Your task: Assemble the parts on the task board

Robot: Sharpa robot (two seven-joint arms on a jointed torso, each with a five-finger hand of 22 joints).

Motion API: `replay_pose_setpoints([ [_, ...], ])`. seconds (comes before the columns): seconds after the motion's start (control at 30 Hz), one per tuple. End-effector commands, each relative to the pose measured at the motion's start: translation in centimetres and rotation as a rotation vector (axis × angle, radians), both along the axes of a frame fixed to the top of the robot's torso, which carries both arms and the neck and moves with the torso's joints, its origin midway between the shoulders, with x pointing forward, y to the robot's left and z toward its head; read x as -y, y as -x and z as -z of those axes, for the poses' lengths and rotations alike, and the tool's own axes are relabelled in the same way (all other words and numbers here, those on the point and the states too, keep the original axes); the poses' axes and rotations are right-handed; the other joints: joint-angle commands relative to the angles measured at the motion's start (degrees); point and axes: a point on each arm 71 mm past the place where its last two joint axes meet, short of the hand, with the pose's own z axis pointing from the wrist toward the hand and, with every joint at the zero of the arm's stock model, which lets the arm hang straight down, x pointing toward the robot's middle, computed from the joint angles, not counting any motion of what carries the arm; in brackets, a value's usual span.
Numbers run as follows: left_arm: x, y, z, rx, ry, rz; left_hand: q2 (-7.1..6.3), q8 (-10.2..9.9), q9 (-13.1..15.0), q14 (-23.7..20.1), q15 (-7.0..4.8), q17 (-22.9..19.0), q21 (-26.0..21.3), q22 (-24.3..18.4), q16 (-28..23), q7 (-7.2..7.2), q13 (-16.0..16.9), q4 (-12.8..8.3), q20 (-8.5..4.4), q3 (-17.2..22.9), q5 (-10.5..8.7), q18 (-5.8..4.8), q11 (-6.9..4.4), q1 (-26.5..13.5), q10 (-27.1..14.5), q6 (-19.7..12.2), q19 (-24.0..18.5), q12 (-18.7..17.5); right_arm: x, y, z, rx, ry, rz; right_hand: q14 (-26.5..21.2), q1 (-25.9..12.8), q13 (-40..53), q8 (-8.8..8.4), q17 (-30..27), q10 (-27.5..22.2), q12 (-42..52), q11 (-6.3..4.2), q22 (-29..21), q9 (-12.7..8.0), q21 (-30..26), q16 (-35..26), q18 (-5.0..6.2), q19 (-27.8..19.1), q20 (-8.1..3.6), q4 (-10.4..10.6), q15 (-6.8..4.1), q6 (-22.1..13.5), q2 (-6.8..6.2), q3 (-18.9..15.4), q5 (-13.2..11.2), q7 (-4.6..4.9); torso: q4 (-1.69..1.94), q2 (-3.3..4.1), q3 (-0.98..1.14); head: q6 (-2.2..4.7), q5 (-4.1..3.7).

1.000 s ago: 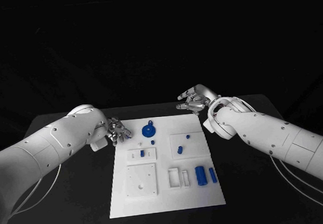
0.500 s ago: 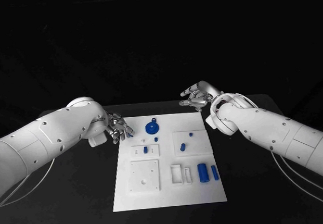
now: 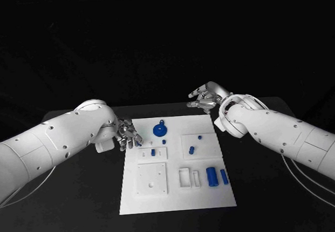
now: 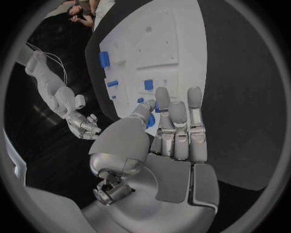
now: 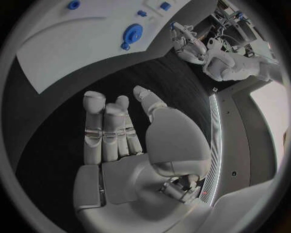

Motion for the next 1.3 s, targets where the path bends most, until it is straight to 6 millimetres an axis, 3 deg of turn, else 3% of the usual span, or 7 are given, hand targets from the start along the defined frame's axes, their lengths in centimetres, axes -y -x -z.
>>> replay_pose_setpoints([
  [0.03,0.1,0.0,-0.2,0.054,-0.024,-0.029,-0.12,-0.79,1.63,0.50,-0.04,0.15,0.28,1.19,-0.09,-3.85,0.12,-4.39,-0.07,3.94,0.17,-0.76,-0.07,-0.49,0.43,4.42,-0.18,-0.04,-0.2,0.0,0.1,-0.005,0.007,-0.016,0.05,-0.18,0.02,-0.20,0.01,-0.21,-0.04,-0.32,2.66,0.03,0.21,-0.04,0.43,2.80,-0.15,-0.01,-0.13,0.28,-0.38,0.47,0.16,0.11,-0.05,0.03,0.06,-0.13,0.14],
  [0.53,0.7,1.1,1.7,0.109,-0.051,-0.035,-0.32,-1.35,1.50,0.96,-0.16,0.23,0.46,1.18,-0.07,-3.93,0.26,-4.25,-0.18,3.71,0.27,-0.75,-0.20,-0.40,0.79,4.87,0.15,0.03,-0.1,0.1,0.1,-0.006,0.006,-0.016,0.05,-0.18,0.02,-0.20,0.01,-0.21,-0.04,-0.32,2.66,0.03,0.21,-0.04,0.43,2.80,-0.15,-0.01,-0.13,0.28,-0.38,0.47,0.16,0.11,-0.18,0.10,0.14,-0.65,-0.03],
  [0.67,0.9,1.5,2.3,0.113,-0.056,-0.029,-0.35,-1.73,1.36,1.08,-0.20,0.40,0.50,1.18,-0.08,-3.95,0.26,-4.15,-0.22,3.68,0.30,-0.75,-0.23,-0.33,1.02,5.11,0.24,-0.11,-0.1,0.1,0.1,-0.006,0.006,-0.016,0.05,-0.18,0.02,-0.20,0.01,-0.21,-0.04,-0.32,2.66,0.03,0.21,-0.04,0.43,2.80,-0.15,-0.01,-0.13,0.28,-0.38,0.47,0.16,0.11,-0.10,0.11,0.06,-0.80,-0.15],
  [1.3,1.4,3.0,3.0,0.138,-0.067,-0.009,-0.58,-2.14,0.99,1.60,-0.31,0.63,0.60,1.17,-0.33,-4.03,0.24,-4.11,-0.33,3.66,0.42,-0.74,-0.36,-0.25,1.55,5.56,0.56,-0.42,0.1,0.1,0.2,-0.008,0.007,-0.014,0.09,-0.34,0.06,-0.19,0.02,-0.18,-0.01,-0.34,2.65,0.03,0.20,-0.02,0.43,2.81,-0.16,-0.02,-0.15,0.34,-0.31,0.70,0.21,0.11,-0.09,0.08,0.12,-0.98,0.00],
])
